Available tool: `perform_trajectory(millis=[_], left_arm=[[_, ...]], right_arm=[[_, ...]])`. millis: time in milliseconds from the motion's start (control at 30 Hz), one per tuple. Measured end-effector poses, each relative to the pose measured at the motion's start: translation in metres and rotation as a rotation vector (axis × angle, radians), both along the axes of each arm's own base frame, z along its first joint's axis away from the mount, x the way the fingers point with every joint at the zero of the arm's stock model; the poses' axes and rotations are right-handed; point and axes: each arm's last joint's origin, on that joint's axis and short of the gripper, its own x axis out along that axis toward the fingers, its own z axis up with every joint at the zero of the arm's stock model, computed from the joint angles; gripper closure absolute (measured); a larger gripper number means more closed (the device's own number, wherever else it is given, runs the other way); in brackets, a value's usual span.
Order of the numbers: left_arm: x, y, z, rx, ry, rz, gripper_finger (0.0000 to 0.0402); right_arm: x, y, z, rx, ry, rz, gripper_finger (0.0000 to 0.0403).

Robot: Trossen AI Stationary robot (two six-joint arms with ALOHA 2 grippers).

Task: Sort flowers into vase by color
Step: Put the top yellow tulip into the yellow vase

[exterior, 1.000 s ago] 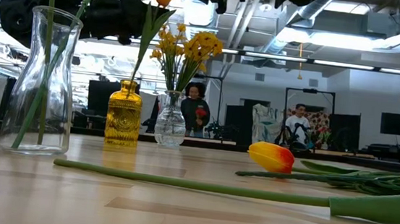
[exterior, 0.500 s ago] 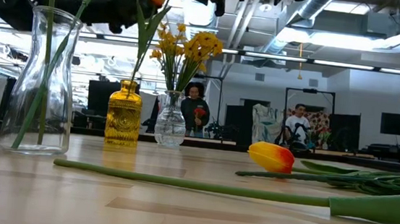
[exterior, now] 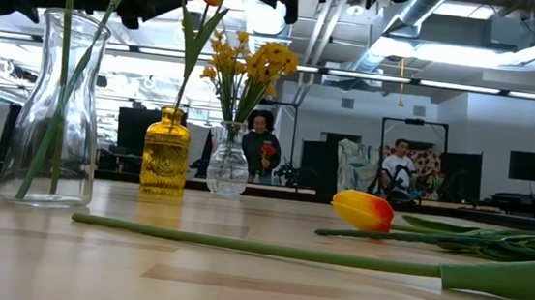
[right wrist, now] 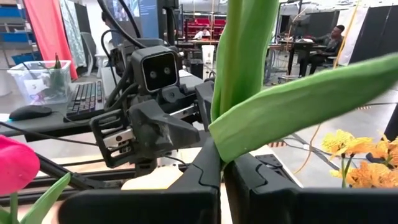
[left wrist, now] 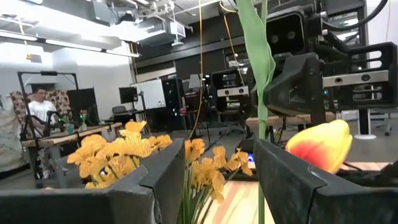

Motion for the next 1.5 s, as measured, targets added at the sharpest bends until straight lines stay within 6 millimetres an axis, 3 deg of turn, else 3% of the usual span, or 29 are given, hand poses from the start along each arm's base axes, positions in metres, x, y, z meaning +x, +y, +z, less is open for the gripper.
perform_trajectory(millis=[533, 833, 1500], left_arm=[[-0.002, -0.001, -0.004, -0.023, 0.047, -0.006, 0.0223], [-0.002, -0.001, -0.004, -0.032, 0.043, -0.015, 0.0223], [-0.001, -0.001, -0.005, -0.034, 0.056, -0.014, 0.0223]], right_arm=[[0.001, 0.0, -0.003, 0.03, 0.022, 0.002, 0.0372], [0.017, -0.004, -0.027, 0.029, 0.035, 0.002, 0.0372], [0.017, -0.005, -0.033, 0.035, 0.078, -0.002, 0.0359]])
